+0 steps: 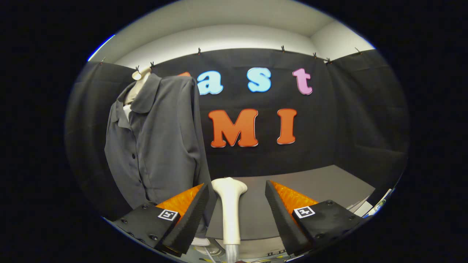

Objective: Iron the clothes twice with a garment steamer, once on the left side and once on the right side.

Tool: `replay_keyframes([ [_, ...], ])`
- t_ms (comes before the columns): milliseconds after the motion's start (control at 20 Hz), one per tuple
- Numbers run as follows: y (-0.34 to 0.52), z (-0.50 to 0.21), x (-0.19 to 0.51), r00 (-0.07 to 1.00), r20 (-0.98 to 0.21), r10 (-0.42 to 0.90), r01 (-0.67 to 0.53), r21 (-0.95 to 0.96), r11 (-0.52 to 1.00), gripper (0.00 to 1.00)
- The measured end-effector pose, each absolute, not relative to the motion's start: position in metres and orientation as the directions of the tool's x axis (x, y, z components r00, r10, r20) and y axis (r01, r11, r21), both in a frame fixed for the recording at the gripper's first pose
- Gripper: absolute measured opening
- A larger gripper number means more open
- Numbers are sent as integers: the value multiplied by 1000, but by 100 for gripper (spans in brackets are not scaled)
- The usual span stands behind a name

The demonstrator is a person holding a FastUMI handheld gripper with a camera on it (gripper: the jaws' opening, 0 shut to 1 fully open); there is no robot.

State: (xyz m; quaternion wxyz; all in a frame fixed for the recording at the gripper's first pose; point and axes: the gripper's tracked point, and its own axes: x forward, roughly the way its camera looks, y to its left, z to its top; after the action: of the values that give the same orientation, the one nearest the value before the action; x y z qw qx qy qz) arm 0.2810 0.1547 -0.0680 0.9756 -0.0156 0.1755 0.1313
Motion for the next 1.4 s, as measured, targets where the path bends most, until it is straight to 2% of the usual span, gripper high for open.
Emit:
replay_keyframes([
  [200, 173, -127, 309, 838, -488, 244, -277, 6, 961, 99],
  [600, 179, -210, 328, 730, -646, 220, -266, 29, 964, 96],
  [800, 177, -218, 332, 696, -683, 221, -264, 43, 964, 92],
  [900, 176, -218, 331, 685, -691, 230, -291, 30, 956, 86],
  [1150, 179, -215, 329, 668, -696, 263, -301, 70, 951, 52],
  [1300, 174, -211, 322, 697, -682, 221, -267, 40, 963, 46],
  [1400, 166, -198, 316, 756, -627, 187, -233, 9, 973, 43],
])
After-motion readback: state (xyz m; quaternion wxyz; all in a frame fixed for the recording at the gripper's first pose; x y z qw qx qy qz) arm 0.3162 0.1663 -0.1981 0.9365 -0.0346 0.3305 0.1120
